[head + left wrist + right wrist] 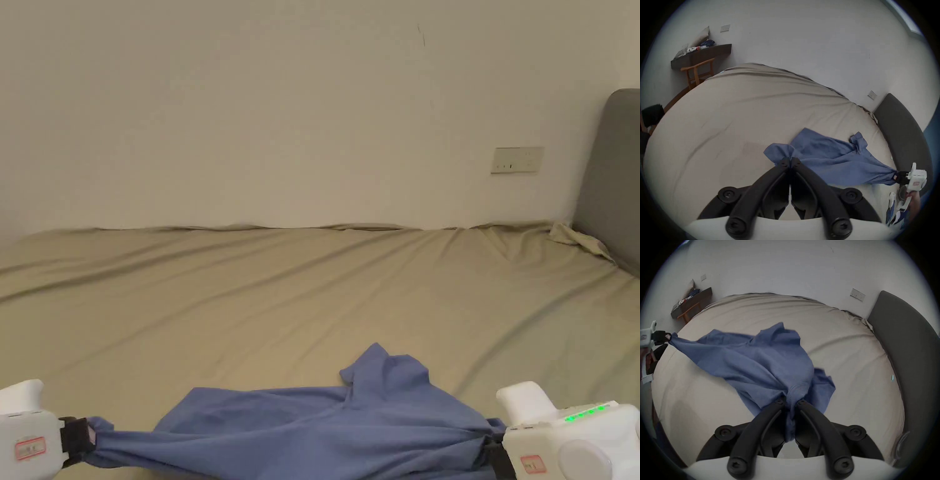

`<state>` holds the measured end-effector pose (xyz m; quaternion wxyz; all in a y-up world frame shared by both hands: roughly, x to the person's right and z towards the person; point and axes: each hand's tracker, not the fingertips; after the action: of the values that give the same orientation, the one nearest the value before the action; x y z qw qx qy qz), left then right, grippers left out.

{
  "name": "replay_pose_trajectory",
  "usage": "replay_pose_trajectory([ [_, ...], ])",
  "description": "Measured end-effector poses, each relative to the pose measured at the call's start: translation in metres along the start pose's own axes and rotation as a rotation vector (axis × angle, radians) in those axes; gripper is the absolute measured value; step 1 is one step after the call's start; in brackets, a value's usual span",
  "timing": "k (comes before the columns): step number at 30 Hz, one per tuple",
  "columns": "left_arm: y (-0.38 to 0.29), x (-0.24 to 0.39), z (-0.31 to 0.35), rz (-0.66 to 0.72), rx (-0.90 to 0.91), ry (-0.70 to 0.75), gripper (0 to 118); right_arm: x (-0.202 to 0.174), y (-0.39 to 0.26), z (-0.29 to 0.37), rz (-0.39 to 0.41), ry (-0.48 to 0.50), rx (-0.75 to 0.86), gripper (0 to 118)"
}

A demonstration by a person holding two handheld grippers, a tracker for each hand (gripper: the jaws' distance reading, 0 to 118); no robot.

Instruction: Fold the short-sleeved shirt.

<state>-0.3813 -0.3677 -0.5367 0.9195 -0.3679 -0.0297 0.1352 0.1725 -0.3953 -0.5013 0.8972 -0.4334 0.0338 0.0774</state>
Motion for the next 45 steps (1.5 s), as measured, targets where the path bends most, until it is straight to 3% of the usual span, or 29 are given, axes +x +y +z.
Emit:
replay_pose_trajectory([
  [2, -0.018, -0.01, 0.018, 0.027, -0.005, -0.022, 0, -0.002, -0.024, 0.01, -0.043, 0.025, -0.002, 9],
  [12, -0.116, -0.052, 0.073, -0.025, -0.123, 0.064, 0, -0.031, -0.125, 0.047, -0.013, 0.047, -0.13, 9],
  [17, -0.156, -0.074, 0.065, -0.003, -0.226, 0.131, 0, -0.036, -0.155, 0.036, -0.033, 0.046, -0.224, 9],
  [26, -0.173, -0.068, 0.035, -0.005, -0.246, 0.208, 0, -0.044, -0.166, 0.012, -0.037, 0.016, -0.266, 9],
  [27, -0.173, -0.066, 0.034, -0.008, -0.245, 0.212, 3, -0.046, -0.168, 0.012, -0.025, 0.012, -0.262, 10],
  [28, -0.175, -0.068, 0.037, -0.016, -0.237, 0.217, 16, -0.048, -0.17, 0.012, 0.01, 0.009, -0.246, 17],
  [29, -0.175, -0.066, 0.037, -0.036, -0.223, 0.224, 37, -0.049, -0.17, 0.013, 0.019, 0.01, -0.233, 32],
  [30, -0.172, -0.063, 0.039, -0.043, -0.223, 0.228, 87, -0.048, -0.167, 0.015, 0.021, 0.017, -0.23, 79],
  [31, -0.164, -0.06, 0.044, -0.044, -0.227, 0.239, 110, -0.045, -0.163, 0.018, 0.04, 0.019, -0.222, 103],
  [32, -0.155, -0.058, 0.058, -0.033, -0.238, 0.224, 118, -0.042, -0.156, 0.027, 0.033, -0.008, -0.221, 111],
  [33, -0.147, -0.055, 0.073, 0.008, -0.217, 0.153, 118, -0.037, -0.148, 0.041, -0.014, -0.039, -0.173, 111],
  [34, -0.14, -0.05, 0.091, 0.042, -0.148, 0.071, 118, -0.032, -0.141, 0.058, -0.06, -0.027, -0.089, 118],
  [35, -0.13, -0.041, 0.115, 0.063, -0.055, 0.026, 118, -0.026, -0.129, 0.087, -0.107, -0.017, 0.087, 117],
  [39, -0.13, 0.004, 0.168, -0.063, 0.064, 0.03, 118, -0.031, -0.102, 0.162, -0.216, -0.054, 0.278, 118],
  [41, -0.148, 0.022, 0.172, -0.119, 0.012, 0.028, 118, -0.046, -0.108, 0.189, -0.234, -0.037, 0.366, 114],
  [42, -0.158, 0.031, 0.174, -0.146, -0.035, 0.02, 118, -0.059, -0.113, 0.198, -0.222, -0.054, 0.396, 92],
  [43, -0.176, 0.043, 0.175, -0.154, -0.079, 0.028, 114, -0.075, -0.118, 0.205, -0.192, -0.085, 0.405, 51],
  [44, -0.195, 0.043, 0.171, -0.144, -0.058, 0.008, 86, -0.089, -0.125, 0.207, -0.141, -0.1, 0.406, 3],
  [45, -0.209, 0.049, 0.169, -0.133, -0.062, -0.021, 8, -0.101, -0.131, 0.207, -0.117, -0.089, 0.378, 2],
])
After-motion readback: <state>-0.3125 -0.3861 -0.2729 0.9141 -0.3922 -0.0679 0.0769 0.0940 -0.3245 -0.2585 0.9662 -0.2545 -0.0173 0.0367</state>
